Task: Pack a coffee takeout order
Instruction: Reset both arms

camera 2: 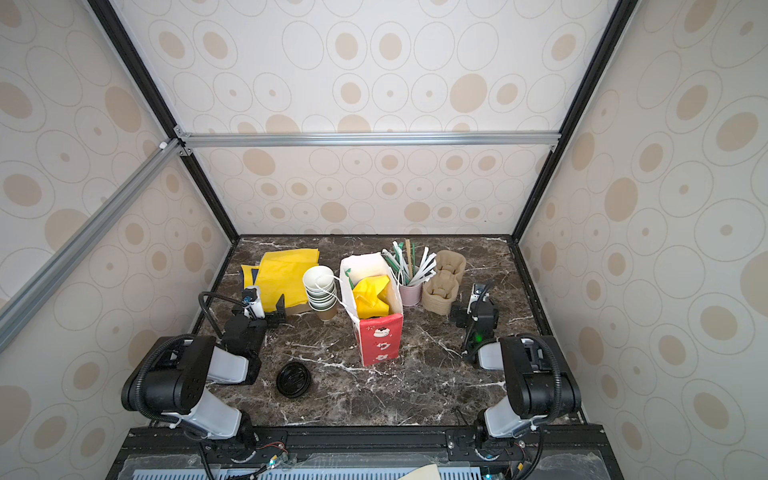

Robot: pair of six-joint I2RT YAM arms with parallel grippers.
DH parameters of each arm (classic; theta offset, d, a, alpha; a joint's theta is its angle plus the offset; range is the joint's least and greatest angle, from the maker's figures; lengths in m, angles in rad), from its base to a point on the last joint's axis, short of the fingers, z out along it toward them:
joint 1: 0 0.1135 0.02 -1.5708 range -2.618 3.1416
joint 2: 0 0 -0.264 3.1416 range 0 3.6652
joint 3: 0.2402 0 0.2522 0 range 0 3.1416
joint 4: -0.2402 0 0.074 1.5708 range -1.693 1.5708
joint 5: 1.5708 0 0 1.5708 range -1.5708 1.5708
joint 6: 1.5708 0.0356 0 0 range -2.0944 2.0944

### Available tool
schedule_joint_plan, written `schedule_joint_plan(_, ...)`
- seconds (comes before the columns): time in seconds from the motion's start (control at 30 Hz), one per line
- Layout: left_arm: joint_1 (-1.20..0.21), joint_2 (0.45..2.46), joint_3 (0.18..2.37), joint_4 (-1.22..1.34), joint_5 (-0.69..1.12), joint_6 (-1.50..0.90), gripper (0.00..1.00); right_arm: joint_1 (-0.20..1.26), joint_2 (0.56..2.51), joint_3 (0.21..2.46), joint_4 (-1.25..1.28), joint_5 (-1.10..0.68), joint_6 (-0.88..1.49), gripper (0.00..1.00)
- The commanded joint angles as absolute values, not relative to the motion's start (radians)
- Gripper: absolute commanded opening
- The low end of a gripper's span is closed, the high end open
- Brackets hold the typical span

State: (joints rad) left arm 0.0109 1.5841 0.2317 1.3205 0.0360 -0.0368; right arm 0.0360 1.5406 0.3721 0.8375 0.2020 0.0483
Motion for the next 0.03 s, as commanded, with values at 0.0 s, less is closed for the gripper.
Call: schedule_joint_plan(0.0,0.006,1.58,0.222,1.357,0.051,-0.011,0.99,0.036,1.532,0.391,0.839,0.204,0.049,1.0)
